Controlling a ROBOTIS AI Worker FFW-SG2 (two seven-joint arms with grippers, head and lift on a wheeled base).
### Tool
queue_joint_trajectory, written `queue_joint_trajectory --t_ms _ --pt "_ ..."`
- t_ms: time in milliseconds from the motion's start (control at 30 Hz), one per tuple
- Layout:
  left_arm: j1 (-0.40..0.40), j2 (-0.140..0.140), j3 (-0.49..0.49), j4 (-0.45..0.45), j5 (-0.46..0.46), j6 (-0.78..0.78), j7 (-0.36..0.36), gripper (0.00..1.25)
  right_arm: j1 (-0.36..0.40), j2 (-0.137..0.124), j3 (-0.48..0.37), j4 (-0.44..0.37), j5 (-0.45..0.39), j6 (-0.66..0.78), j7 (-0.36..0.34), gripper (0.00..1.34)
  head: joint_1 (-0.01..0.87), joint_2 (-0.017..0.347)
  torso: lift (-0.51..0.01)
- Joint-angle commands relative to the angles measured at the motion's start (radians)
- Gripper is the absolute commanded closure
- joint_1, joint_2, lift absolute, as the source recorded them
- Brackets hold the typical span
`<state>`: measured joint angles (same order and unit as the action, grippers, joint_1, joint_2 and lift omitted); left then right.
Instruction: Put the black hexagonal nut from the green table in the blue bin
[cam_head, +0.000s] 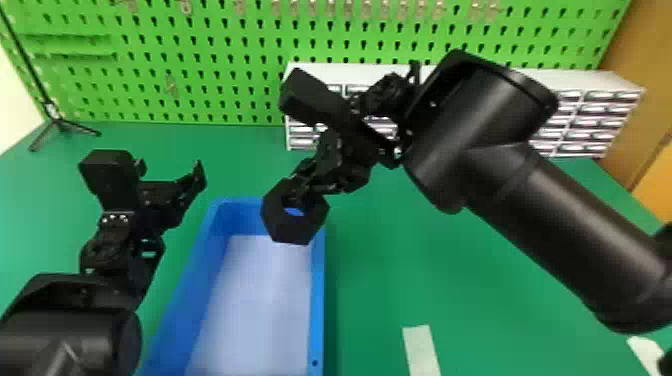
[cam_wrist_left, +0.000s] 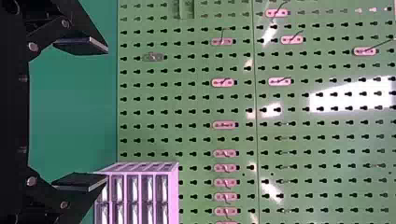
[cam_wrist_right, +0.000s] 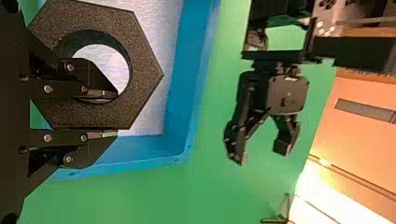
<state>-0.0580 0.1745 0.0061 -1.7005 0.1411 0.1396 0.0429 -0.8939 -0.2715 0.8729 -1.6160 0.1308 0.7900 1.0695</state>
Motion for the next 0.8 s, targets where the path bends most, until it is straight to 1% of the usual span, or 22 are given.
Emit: queue_joint_trajectory --t_ms 0,100,200,400,633,767 --pt "-0.002 0.0 -0.003 0.004 0.002 0.0 0.0 0.3 0.0 0.034 0.021 0.005 -0.002 0.0 -0.008 1.0 0.683 0.028 -0.096" --pt "-0.003 -0.001 -0.003 0.004 0.002 0.0 0.0 0.3 0.0 0.051 0.034 0.011 -0.008 0.0 -0.013 1.0 0.683 0.028 -0.096" --pt "-0.003 -0.001 -0.003 0.004 0.002 0.0 0.0 0.3 0.0 0.071 0.052 0.038 -0.03 -0.008 -0.022 1.0 0.683 0.028 -0.096" --pt "-0.005 0.0 -0.003 0.004 0.003 0.0 0.0 0.3 -0.013 0.089 0.115 0.097 -0.088 -0.048 -0.077 1.0 0.683 0.028 -0.096" --pt "-0.008 0.0 -0.009 0.009 0.003 0.0 0.002 0.3 -0.011 0.117 0.14 0.18 -0.114 -0.087 -0.125 1.0 0.683 0.028 -0.096" --pt "-0.01 -0.001 -0.009 0.009 0.003 0.0 0.002 0.3 -0.011 0.121 0.166 0.211 -0.132 -0.1 -0.149 1.0 0.683 0.028 -0.096"
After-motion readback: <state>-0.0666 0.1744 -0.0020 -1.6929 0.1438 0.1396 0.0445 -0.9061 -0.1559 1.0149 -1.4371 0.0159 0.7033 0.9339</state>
